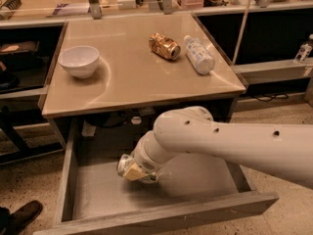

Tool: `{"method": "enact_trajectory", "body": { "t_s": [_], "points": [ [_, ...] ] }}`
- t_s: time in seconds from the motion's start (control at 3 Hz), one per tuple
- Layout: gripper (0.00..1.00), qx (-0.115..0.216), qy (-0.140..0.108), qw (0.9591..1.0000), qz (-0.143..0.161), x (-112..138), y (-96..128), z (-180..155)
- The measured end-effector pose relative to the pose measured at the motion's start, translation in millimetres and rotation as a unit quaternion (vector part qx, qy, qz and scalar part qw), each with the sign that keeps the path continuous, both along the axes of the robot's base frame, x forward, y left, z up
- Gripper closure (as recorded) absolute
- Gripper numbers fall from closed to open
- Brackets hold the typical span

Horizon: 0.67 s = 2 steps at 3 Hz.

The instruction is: Pick 7up can from top drawer and place on counter

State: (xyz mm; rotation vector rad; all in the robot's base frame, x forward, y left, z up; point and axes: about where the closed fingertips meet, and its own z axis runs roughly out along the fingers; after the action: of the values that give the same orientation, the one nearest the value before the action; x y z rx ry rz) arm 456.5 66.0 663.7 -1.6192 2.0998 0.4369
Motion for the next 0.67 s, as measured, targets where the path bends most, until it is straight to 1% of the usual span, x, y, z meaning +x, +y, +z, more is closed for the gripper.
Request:
{"method": "enact_trajectory", "body": {
  "t_s": [0.33,0.67],
  "points": [
    [1.0,-0.021,-0.023,0.9994,0.013,-20.3,10.7,45.8],
    [1.0,-0.036,-0.061,0.9973,0.018,-29.3,19.1,97.6]
  ]
}}
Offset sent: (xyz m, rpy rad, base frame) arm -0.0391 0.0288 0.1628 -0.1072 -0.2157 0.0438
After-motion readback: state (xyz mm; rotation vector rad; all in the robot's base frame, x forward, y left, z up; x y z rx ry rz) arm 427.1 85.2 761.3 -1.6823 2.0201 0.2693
